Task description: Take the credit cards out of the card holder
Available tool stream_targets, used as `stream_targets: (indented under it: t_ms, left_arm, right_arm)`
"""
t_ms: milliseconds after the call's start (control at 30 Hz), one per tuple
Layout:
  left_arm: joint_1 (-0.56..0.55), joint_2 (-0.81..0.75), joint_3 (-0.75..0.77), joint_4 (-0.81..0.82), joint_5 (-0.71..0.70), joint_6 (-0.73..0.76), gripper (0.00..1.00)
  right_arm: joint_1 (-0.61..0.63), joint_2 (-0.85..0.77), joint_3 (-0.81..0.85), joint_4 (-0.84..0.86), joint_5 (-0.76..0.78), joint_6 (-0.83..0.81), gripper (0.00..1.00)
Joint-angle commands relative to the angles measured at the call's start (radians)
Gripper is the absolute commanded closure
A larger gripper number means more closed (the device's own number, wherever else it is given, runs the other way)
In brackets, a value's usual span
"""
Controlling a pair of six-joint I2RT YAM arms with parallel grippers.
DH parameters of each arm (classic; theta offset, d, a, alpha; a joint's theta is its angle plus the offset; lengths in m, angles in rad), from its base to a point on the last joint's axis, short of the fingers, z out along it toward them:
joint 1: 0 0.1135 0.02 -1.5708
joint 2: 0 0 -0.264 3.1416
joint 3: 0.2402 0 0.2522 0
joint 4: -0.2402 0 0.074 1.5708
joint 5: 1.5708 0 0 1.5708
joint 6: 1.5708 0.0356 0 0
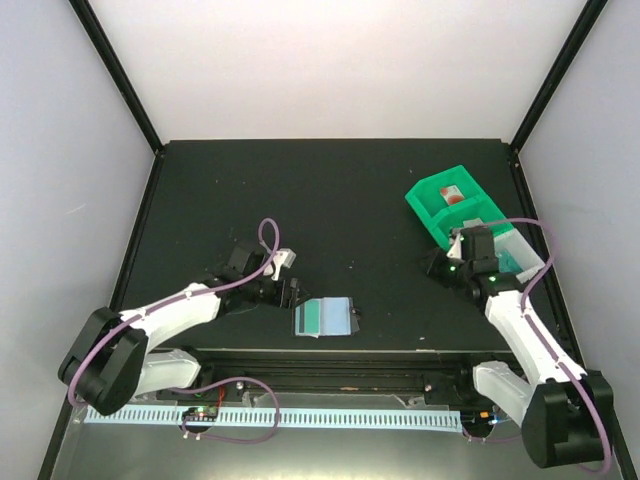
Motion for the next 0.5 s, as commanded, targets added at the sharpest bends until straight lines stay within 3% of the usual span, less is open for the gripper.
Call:
stream_targets:
  t_ms: [0,133,467]
  left_arm:
    - [0.008,-0.001,-0.033,0.072,-0.039,-0.048,0.34]
    - [0.008,0.001,-0.066,0.093,-0.035,-0.069,0.5]
    - [0.009,0.015,-0.139,0.16,0.039,-0.077,0.51]
  right_arm:
    - [0.146,0.02,-0.029,0.108,-0.046,0.083,0.71]
    - [0.307,0.055,-0.076,0.204,-0.041,0.155,0.72]
    - [0.585,0.144,-0.109,0.486,-0.082,0.285,0.72]
